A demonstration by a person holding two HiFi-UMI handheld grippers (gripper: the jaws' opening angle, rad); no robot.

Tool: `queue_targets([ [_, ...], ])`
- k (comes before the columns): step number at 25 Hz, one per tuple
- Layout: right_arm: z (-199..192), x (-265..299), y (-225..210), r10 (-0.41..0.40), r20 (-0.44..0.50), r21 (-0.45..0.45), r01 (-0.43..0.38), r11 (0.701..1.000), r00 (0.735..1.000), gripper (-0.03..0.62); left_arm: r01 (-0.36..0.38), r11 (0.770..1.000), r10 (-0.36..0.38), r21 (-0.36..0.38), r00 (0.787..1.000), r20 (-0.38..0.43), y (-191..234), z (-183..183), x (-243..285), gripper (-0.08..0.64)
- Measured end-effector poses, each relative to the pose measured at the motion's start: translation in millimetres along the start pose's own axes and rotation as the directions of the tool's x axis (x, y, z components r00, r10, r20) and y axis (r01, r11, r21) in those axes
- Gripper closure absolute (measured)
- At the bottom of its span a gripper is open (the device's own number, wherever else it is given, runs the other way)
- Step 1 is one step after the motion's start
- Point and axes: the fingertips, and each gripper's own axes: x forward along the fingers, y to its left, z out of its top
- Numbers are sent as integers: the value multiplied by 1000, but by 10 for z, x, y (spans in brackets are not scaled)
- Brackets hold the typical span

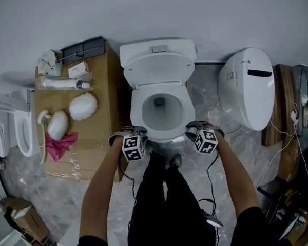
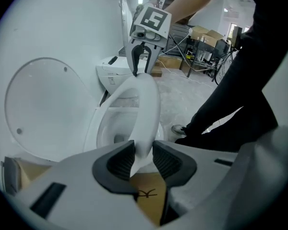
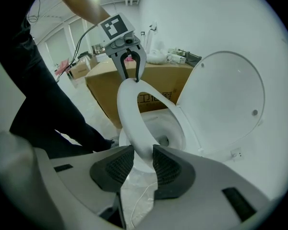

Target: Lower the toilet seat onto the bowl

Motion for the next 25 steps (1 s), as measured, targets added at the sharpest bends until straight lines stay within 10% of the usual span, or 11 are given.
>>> queue_targets([
  [25,-731,1339,627,15,-92,-13,-16,1000,996,310,43,997,-45,-65,999,-31,-785,-521,1254,419],
])
